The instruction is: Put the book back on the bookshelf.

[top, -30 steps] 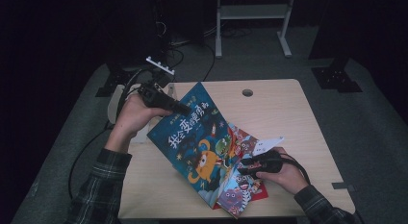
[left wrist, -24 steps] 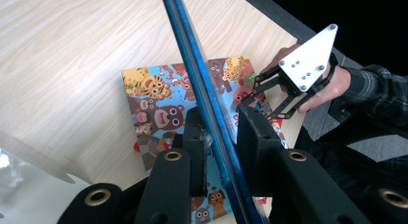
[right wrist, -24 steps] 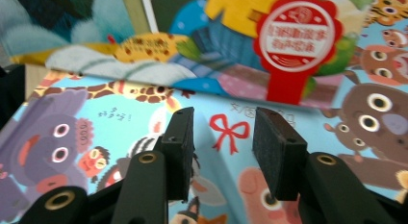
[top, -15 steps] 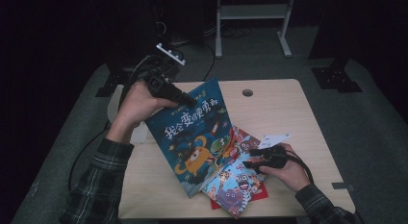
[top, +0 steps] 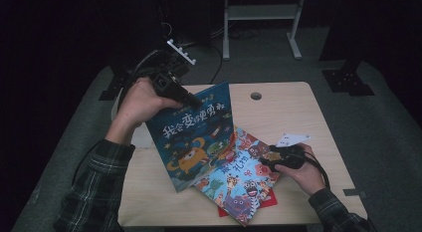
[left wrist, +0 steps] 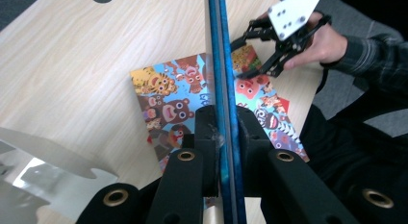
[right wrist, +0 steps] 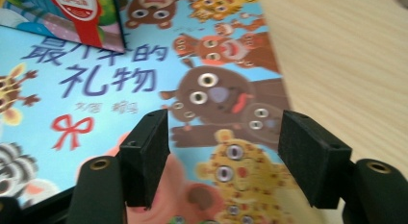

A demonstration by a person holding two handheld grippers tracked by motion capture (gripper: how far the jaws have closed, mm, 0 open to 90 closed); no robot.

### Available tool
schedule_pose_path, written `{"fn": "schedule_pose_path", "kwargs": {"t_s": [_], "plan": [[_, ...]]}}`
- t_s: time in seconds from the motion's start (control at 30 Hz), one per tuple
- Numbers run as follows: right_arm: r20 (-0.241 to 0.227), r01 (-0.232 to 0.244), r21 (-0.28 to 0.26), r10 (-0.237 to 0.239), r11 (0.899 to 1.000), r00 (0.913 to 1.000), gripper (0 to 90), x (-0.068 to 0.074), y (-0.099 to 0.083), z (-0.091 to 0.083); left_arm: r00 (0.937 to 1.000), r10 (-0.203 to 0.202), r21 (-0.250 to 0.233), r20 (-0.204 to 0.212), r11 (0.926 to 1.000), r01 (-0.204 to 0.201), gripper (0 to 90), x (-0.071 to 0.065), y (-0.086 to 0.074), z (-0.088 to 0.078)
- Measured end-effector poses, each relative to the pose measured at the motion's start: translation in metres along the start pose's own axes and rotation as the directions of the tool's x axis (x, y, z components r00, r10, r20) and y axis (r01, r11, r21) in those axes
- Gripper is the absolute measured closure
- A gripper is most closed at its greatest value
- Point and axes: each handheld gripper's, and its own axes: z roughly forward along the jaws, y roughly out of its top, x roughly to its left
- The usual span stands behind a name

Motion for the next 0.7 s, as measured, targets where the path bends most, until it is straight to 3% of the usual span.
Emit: {"fn": "schedule_pose_path", "kwargs": {"t_s": [0.03,0.2,0.4,0.43,0.47,0.5,0.53,0.57,0.6,0.7], "plan": [[0.0,0.0,0.0,0.0,1.0,1.0,33.2,0.0,0.0,0.0,1.0,0.0,0.0,0.0,1.0,0.0,82.1,0.0,0.0,0.0],[0.087,-0.044,-0.029,0.047,0.999,0.9951,28.0,-0.02,-0.004,-0.006,0.999,0.013,0.0,-0.042,0.9999,-0.013,82.5,-0.003,0.001,-0.004],[0.172,-0.135,-0.031,0.138,0.99,0.9753,27.6,-0.049,-0.015,-0.009,0.9986,0.008,-0.008,-0.053,0.9999,-0.008,82.5,-0.001,0.0,-0.007],[0.172,-0.135,-0.031,0.138,0.99,0.9753,27.6,-0.049,-0.015,-0.009,0.9986,0.008,-0.008,-0.053,0.9999,-0.008,82.5,-0.001,0.0,-0.007],[0.199,-0.161,-0.037,0.165,0.986,0.966,27.6,-0.058,-0.019,-0.01,0.9984,0.006,-0.013,-0.056,0.9999,-0.007,82.5,0.0,-0.001,-0.009],[0.199,-0.161,-0.037,0.165,0.986,0.966,27.6,-0.058,-0.019,-0.01,0.9984,0.006,-0.013,-0.056,0.9999,-0.007,82.5,0.0,-0.001,-0.009],[0.227,-0.183,-0.045,0.189,0.982,0.9554,27.6,-0.067,-0.022,-0.011,0.9982,0.0,-0.02,-0.061,0.9998,-0.001,82.5,0.002,-0.002,-0.012],[0.227,-0.183,-0.045,0.189,0.982,0.9554,27.6,-0.067,-0.022,-0.011,0.9982,0.0,-0.02,-0.061,0.9998,-0.001,82.5,0.002,-0.002,-0.012],[0.247,-0.202,-0.046,0.207,0.978,0.9466,27.8,-0.076,-0.026,-0.012,0.9974,-0.007,-0.032,-0.071,0.9995,0.005,82.6,0.003,-0.004,-0.016],[0.272,-0.228,-0.05,0.233,0.972,0.9337,27.8,-0.086,-0.031,-0.013,0.9962,-0.015,-0.042,-0.085,0.9991,0.011,82.6,0.005,-0.008,-0.023]]}}
